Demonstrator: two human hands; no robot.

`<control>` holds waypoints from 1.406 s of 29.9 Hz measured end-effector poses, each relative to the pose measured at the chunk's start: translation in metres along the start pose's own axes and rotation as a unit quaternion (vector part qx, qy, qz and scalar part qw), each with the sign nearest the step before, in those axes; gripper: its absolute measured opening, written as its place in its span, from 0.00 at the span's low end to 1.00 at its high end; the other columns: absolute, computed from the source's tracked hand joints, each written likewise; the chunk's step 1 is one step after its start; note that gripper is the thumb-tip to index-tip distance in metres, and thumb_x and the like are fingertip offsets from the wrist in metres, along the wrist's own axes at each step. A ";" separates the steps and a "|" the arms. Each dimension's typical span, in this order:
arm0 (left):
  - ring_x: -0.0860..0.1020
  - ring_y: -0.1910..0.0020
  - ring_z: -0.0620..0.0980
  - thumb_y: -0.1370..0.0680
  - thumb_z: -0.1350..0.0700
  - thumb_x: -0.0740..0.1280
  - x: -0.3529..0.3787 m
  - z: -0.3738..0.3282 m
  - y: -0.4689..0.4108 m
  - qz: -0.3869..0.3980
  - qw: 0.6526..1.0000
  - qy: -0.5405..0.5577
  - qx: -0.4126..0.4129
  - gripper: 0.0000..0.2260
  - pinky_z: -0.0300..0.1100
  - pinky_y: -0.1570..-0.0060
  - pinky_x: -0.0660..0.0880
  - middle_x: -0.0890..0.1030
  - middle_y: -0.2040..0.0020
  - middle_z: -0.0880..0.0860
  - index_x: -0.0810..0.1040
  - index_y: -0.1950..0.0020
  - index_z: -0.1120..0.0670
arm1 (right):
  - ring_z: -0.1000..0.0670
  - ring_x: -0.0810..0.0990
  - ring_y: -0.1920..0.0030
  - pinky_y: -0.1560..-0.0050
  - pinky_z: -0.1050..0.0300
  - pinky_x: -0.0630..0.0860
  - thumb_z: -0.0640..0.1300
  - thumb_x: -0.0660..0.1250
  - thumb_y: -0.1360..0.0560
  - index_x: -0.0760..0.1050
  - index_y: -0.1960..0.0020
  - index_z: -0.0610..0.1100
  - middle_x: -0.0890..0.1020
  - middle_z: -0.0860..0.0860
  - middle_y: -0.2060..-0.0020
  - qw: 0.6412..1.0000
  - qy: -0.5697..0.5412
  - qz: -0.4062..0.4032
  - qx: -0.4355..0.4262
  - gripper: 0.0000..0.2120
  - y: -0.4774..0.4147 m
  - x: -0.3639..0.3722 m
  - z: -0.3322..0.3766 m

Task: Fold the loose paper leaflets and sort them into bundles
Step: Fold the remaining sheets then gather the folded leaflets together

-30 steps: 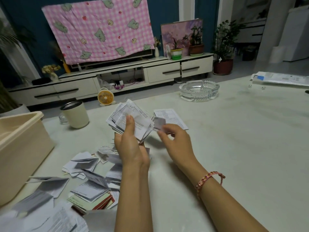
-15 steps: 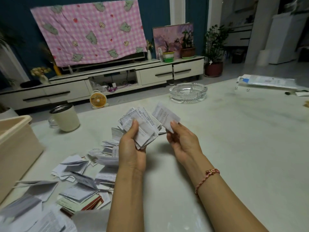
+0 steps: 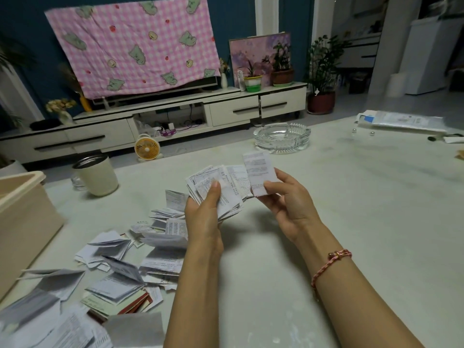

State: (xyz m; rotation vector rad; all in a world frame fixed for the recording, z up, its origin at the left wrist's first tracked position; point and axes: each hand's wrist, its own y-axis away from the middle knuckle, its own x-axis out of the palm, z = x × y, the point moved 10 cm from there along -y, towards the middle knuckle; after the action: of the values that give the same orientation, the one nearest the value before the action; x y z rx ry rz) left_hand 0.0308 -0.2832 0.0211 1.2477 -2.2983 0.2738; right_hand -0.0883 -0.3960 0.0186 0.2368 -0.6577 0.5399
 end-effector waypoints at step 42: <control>0.81 0.48 0.53 0.24 0.58 0.68 0.029 0.024 0.003 0.143 0.957 -0.243 0.067 0.14 0.47 0.47 0.78 0.82 0.46 0.56 0.75 0.39 0.59 | 0.49 0.82 0.56 0.57 0.56 0.78 0.43 0.56 0.21 0.78 0.50 0.45 0.83 0.47 0.55 0.955 0.281 0.094 0.019 0.12 -0.001 0.004 -0.015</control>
State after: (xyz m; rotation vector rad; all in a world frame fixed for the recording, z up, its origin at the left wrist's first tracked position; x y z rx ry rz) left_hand 0.0073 -0.3128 0.0157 1.1355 -2.9366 0.2462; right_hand -0.0773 -0.3900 0.0094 0.0475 -0.1149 0.7651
